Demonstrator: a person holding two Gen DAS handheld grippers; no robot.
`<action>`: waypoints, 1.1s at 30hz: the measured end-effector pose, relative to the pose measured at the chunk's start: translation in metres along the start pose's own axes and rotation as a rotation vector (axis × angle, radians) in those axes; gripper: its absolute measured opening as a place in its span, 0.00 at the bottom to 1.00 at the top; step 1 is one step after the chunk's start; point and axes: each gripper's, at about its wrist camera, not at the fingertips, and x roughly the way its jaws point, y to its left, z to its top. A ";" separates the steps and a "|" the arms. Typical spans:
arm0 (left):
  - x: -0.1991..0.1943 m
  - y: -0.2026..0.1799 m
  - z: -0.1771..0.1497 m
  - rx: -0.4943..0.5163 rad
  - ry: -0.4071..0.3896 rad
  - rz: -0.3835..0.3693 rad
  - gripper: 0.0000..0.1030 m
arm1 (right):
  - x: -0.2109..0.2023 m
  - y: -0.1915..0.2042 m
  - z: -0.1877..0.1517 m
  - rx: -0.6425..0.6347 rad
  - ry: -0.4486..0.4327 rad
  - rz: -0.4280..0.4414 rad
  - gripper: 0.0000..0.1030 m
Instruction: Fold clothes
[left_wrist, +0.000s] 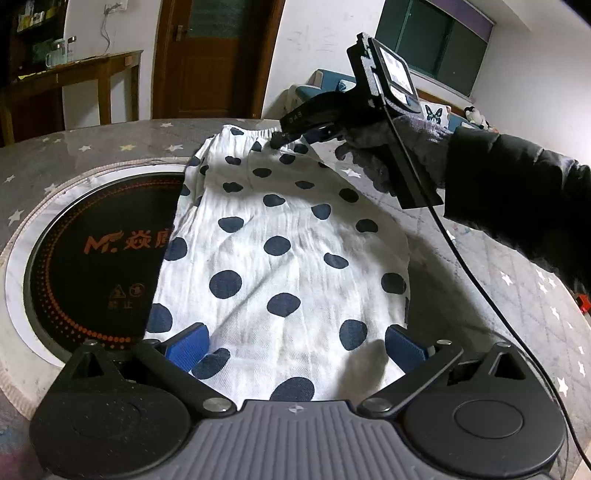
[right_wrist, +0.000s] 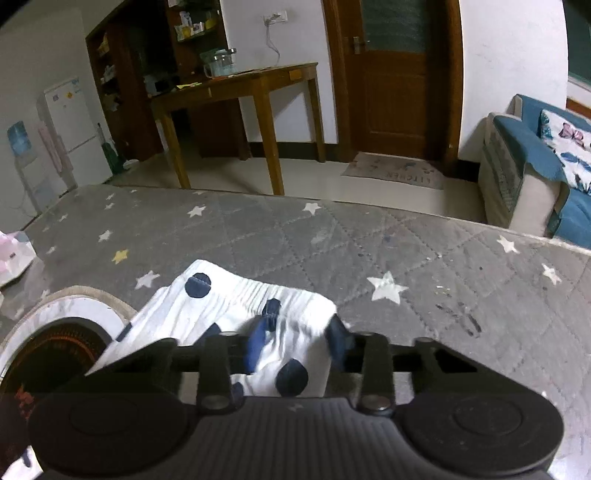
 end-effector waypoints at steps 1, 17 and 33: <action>0.000 0.000 0.000 0.000 0.000 0.000 1.00 | -0.001 0.000 0.000 0.009 -0.001 0.015 0.14; -0.009 0.012 0.003 -0.032 0.012 0.047 1.00 | -0.084 0.032 -0.006 -0.010 -0.110 0.127 0.10; -0.048 0.040 0.002 -0.077 -0.039 0.149 1.00 | -0.200 0.108 -0.103 -0.080 -0.063 0.390 0.09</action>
